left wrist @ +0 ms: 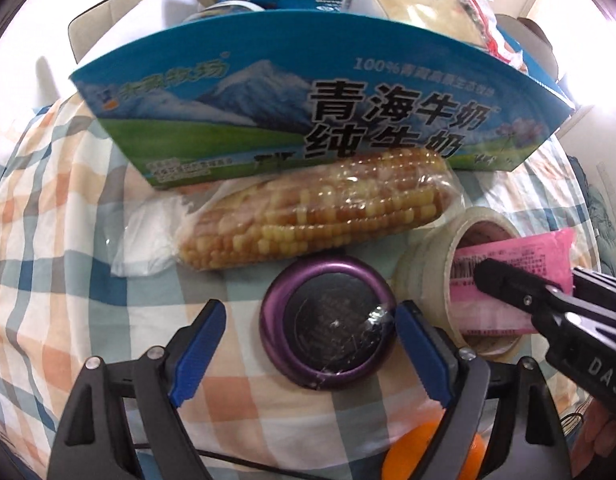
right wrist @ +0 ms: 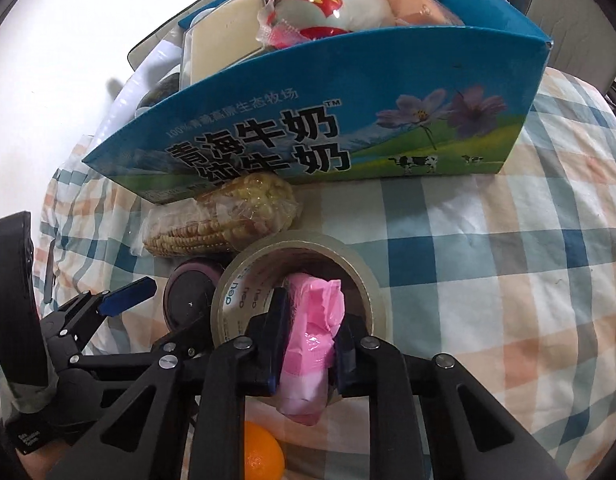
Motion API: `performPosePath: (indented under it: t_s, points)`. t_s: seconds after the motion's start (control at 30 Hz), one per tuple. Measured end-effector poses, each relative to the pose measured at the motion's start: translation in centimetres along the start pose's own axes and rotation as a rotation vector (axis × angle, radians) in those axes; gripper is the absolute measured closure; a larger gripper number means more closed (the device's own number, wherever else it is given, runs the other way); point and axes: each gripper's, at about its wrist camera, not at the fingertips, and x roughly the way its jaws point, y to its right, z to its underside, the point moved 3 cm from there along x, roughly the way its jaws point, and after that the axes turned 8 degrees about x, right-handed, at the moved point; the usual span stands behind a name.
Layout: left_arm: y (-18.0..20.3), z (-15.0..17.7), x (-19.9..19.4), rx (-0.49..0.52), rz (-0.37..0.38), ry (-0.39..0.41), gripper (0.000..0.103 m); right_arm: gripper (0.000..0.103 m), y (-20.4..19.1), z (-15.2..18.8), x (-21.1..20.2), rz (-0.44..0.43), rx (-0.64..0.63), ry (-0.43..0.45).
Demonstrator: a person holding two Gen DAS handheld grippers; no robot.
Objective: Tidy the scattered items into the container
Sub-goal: 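Grasp the purple-lidded jar with left tool while right tool grasps pink packet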
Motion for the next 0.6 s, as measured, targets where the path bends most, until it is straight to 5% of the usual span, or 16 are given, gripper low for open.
performPosePath:
  t_s: [0.13, 0.37, 0.47, 0.6]
  points:
    - [-0.1, -0.2, 0.5, -0.012, 0.015, -0.017, 0.012, 0.087, 0.5, -0.2, -0.9, 0.058, -0.021, 0.016]
    - [0.5, 0.8, 2.0, 0.048, -0.027, -0.039, 0.012, 0.086, 0.7, -0.5, -0.7, 0.038, -0.014, 0.000]
    - [0.7, 0.9, 1.5, 0.063, -0.049, -0.027, 0.026, 0.086, 0.8, -0.6, -0.6, 0.012, -0.006, -0.001]
    - [0.1, 1.2, 0.8, 0.029, -0.017, -0.029, 0.027, 0.086, 0.3, -0.3, -1.0, 0.007, -0.029, 0.019]
